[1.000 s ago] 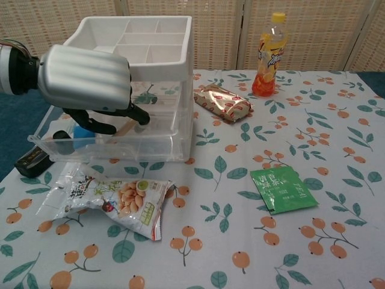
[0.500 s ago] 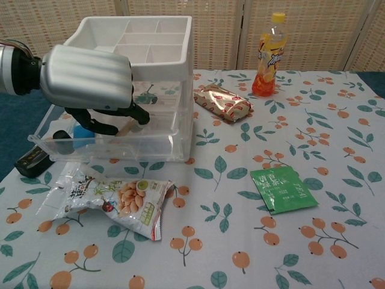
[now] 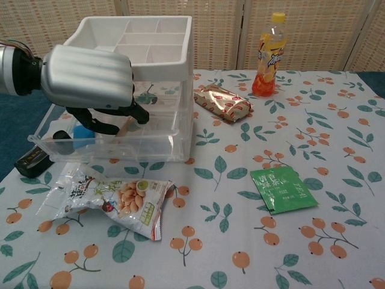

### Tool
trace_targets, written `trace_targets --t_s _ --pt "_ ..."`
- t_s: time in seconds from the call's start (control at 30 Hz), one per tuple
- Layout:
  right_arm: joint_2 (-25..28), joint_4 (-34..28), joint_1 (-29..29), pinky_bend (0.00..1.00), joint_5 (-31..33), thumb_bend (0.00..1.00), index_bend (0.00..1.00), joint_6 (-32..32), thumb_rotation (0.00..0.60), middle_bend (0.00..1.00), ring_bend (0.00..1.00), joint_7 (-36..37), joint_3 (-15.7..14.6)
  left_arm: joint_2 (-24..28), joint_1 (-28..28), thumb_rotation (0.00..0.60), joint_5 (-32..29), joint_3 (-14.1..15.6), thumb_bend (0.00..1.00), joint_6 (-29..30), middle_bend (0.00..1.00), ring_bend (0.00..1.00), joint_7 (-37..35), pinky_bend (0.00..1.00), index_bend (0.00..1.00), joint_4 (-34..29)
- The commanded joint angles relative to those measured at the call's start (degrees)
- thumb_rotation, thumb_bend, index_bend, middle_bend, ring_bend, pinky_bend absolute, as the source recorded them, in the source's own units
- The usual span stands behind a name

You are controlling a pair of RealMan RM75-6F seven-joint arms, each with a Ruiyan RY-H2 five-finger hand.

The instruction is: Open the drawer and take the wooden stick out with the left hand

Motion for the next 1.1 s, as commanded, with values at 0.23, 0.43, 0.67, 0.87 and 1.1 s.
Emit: trace_targets --t_s 0.23,0.43,0.67,0.87,1.1 --pt "0.0 0.0 0.0 0.13 0.0 0.12 0.0 0.0 0.6 0.13 0.08 -0.1 0.0 -0.2 -0.1 0.6 -0.4 0.1 0.34 -0.3 0.88 1.0 -0.3 1.0 0.53 0.3" --pt "0.0 -0.2 0.0 0.13 0.0 0.11 0.0 0.1 0.6 0.13 0.08 -0.2 0.0 -0.2 -0.1 0.6 -0.6 0.1 0.34 -0.1 0.88 1.0 -0.7 1.0 0.57 0.2" --pt "0.0 -0.2 -0.1 0.13 0.1 0.12 0.0 0.2 0.6 0.13 0.08 -0.3 0.0 -0.4 0.1 0.6 -0.8 0.1 0.34 -0.1 0.88 1.0 -0.7 1.0 0.6 0.3" --pt "0.0 -0.3 -0.2 0.13 0.1 0.12 0.0 0.2 0.6 0.13 0.08 -0.4 0.1 -0.4 0.2 0.6 -1.0 0.1 0.34 0.3 0.88 1.0 -1.1 1.0 0.61 0.5" --pt "0.0 -0.3 -0.2 0.13 0.1 0.11 0.0 0.3 0.6 0.13 0.08 -0.3 0.1 0.1 0.5 0.6 -1.8 -0.4 0.34 0.9 0.88 1.0 -1.3 1.0 0.63 0.2"
